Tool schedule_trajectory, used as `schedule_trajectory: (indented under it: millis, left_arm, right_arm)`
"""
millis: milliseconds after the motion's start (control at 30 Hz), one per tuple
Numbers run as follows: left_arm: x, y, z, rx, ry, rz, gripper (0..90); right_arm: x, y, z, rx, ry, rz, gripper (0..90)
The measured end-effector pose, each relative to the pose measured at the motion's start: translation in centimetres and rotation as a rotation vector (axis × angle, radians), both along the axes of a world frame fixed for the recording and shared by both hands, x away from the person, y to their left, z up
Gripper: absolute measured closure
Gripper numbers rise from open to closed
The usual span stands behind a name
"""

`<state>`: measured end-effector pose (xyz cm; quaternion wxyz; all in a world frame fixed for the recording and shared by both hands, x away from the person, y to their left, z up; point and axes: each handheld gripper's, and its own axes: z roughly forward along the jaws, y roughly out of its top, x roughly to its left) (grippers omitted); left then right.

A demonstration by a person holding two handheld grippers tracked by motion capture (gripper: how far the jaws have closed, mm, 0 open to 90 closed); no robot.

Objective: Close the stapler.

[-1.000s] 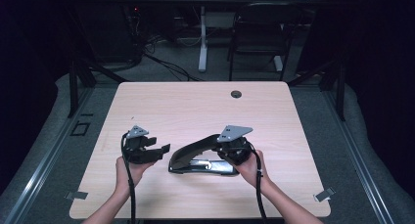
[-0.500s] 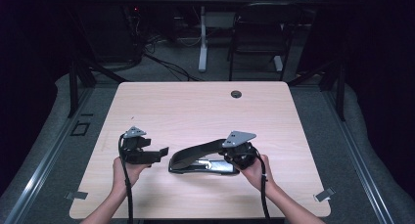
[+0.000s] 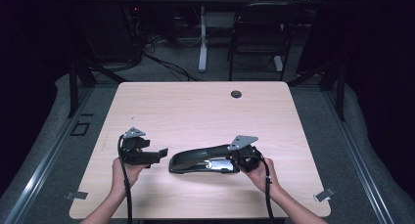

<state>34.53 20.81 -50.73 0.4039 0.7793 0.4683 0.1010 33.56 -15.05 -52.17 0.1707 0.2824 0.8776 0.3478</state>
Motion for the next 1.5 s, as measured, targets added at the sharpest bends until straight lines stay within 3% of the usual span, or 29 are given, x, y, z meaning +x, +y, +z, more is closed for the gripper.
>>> schedule_trajectory:
  millis: [167,300,433,700,800,933,1100,1300,1500]
  left_arm:
    - [0.0,-0.1,0.0,0.007,-0.003,0.003,13.2]
    - [0.0,-0.1,-0.1,0.015,0.006,-0.001,7.3]
    - [0.0,0.0,-0.2,0.019,0.01,-0.003,5.3]
    - [0.1,0.1,-0.3,0.01,0.005,0.004,4.6]
    - [0.1,0.3,-0.4,0.013,0.005,0.005,4.0]
    - [0.2,0.5,-0.5,0.018,0.007,-0.005,2.6]
    - [0.1,0.5,-0.4,0.016,-0.005,0.005,2.3]
    - [0.0,0.4,-0.2,0.025,-0.012,-0.001,2.1]
    - [0.1,0.5,-0.3,0.021,-0.008,0.002,1.7]
  right_arm:
    - [0.1,-0.3,-0.4,-0.011,0.019,-0.004,89.0]
    - [0.3,-0.6,-1.0,-0.027,0.073,-0.028,89.0]
    - [0.4,-1.4,-1.3,-0.039,0.093,-0.047,89.7]
    - [0.8,-2.7,-0.8,-0.014,0.121,-0.111,89.9]
    - [0.9,-3.1,-0.2,-0.005,0.119,-0.152,90.0]
    - [1.0,-3.9,1.5,0.045,0.087,-0.181,90.0]
    - [0.3,-4.2,4.4,0.12,0.04,-0.141,90.0]
    - [-0.4,-2.3,4.6,0.07,0.06,-0.076,90.0]
    - [-0.3,-2.1,4.4,0.059,0.075,-0.078,90.0]
